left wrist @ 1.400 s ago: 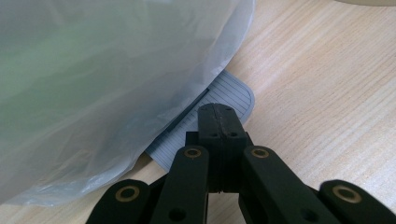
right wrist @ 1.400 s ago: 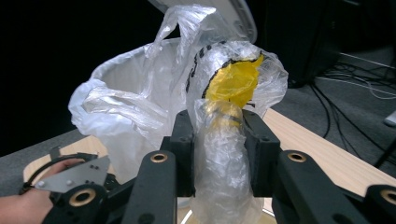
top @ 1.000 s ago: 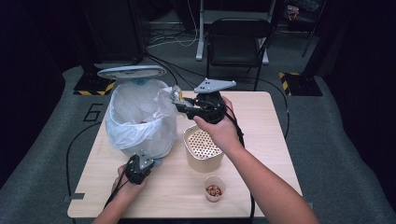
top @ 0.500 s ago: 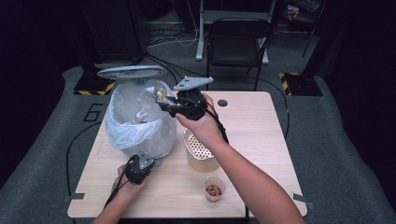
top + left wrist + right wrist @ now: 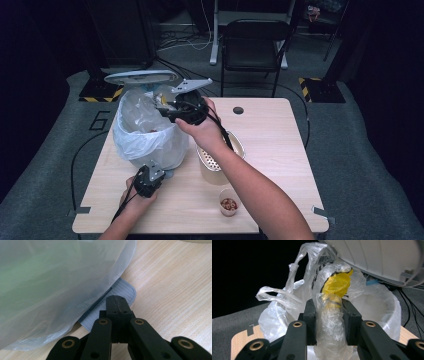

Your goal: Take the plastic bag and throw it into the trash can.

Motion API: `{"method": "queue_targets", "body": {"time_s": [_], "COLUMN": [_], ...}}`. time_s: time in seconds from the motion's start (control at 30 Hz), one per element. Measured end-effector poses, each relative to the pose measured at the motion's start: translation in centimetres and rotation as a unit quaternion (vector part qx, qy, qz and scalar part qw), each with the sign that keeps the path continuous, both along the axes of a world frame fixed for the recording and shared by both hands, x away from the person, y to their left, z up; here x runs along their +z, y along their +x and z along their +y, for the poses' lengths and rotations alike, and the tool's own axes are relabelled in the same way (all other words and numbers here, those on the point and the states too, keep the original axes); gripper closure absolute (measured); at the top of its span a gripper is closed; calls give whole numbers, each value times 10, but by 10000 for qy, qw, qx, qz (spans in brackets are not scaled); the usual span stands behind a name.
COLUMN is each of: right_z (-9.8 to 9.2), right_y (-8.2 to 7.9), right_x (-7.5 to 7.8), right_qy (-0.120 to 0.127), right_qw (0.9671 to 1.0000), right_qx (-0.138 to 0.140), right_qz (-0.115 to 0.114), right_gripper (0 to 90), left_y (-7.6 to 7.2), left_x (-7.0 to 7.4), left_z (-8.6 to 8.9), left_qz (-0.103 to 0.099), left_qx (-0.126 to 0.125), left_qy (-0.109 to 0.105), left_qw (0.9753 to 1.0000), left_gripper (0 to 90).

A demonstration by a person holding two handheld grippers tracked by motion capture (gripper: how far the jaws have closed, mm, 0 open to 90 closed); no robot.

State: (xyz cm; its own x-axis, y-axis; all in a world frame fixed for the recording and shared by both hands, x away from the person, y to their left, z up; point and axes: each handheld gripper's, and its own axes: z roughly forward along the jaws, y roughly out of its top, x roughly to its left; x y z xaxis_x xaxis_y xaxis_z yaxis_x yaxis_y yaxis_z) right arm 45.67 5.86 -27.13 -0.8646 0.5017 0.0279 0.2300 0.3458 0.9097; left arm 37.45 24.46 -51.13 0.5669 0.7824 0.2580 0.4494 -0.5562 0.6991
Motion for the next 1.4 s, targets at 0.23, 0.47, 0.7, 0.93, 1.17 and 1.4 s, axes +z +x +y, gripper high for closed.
{"method": "queue_targets", "body": {"time_s": [0.23, 0.47, 0.7, 0.93, 1.17, 1.4], "right_z": [16, 27, 33, 37, 41, 30], "right_y": [7, 10, 14, 20, 21, 11], "right_x": [-5, -9, -13, -17, -20, -15], "right_qy": [-82, -52, -91, -149, -178, -137], "right_qw": [10000, 10000, 9999, 9998, 9993, 9992], "right_qx": [53, 71, -1, -133, -335, -305], "right_qz": [15, -29, -70, -66, -38, -197], "right_gripper": [695, 693, 692, 684, 426, 406], "left_y": [0, 0, 0, 0, 0, 0], "left_x": [0, 0, 0, 0, 1, 0], "left_z": [0, 0, 0, 0, 0, 0], "left_qz": [-1, -6, 1, -4, -12, -8], "left_qx": [-10, -12, -3, 1, 2, -1], "left_qy": [-16, 3, 0, -25, 43, -1], "left_qw": [10000, 10000, 10000, 10000, 10000, 10000], "left_gripper": [900, 900, 900, 900, 900, 900]}}
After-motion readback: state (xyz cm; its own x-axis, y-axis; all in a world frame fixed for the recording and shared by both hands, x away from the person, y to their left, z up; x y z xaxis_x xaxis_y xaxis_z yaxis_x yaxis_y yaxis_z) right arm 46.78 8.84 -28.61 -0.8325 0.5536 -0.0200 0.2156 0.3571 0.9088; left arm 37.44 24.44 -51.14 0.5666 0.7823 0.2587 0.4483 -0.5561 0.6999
